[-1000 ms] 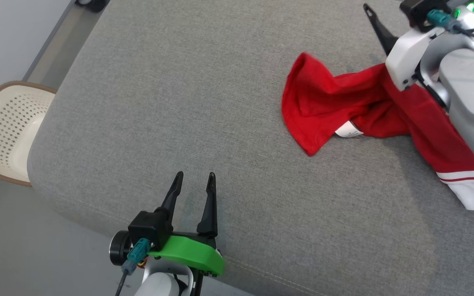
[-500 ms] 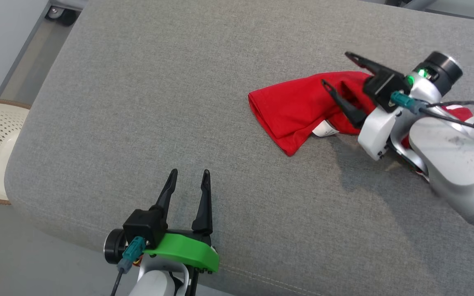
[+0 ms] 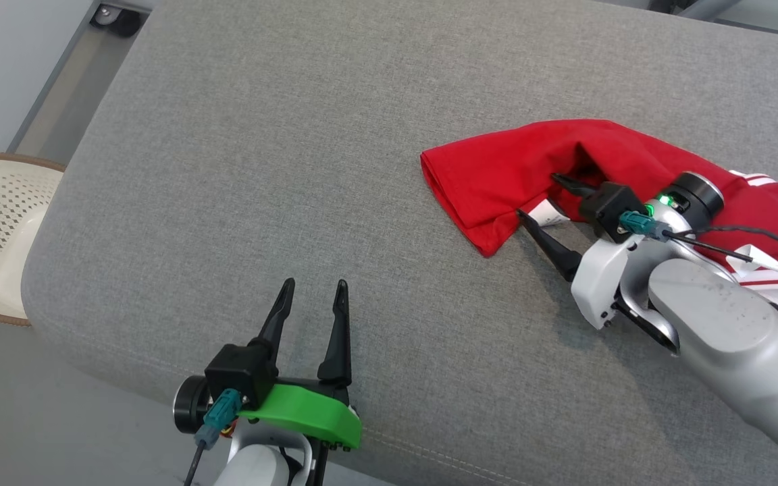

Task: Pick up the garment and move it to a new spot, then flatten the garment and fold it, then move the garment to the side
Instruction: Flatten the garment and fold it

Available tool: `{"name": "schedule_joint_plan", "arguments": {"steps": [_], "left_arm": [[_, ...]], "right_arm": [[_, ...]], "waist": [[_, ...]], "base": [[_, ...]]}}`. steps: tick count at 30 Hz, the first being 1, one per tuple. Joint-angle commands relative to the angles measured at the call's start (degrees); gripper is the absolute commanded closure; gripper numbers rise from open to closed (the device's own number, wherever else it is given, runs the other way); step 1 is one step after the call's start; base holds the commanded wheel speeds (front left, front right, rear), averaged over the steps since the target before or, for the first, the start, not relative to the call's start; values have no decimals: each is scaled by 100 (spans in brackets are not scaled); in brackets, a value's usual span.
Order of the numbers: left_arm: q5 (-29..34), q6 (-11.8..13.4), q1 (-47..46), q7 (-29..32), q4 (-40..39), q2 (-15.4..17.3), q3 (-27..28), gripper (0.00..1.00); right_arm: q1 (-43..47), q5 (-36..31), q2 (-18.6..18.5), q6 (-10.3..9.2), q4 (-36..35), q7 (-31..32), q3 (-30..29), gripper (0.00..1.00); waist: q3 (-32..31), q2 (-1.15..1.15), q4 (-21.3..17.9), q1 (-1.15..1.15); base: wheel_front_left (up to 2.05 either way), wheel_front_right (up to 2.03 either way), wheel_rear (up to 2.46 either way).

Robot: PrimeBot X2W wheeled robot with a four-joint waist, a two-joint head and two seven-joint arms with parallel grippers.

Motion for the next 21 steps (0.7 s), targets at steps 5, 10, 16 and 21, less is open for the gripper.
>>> {"name": "schedule_joint_plan", "arguments": {"steps": [5, 10, 16, 21], "left_arm": [[-1, 21, 34, -17, 0, 10, -1, 0], [-33, 11, 41, -17, -4, 10, -52, 0], [-51, 7, 42, -17, 4, 10, -99, 0], [-36, 48, 92, -17, 29, 10, -64, 0]], "right_arm": [[280, 940, 310, -9, 530, 67, -458, 0], [168, 1555, 585, -9, 980, 82, -915, 0], [-62, 1595, 807, -9, 1509, 94, -1028, 80], [-293, 1382, 854, -9, 1523, 0, -1001, 100]], "waist": [[-23, 0, 110, 0], [-16, 0, 199, 0], [-10, 0, 287, 0], [-79, 0, 281, 0]], "base": [[0, 0, 0], [0, 0, 0], [0, 0, 0], [0, 0, 0]]}}
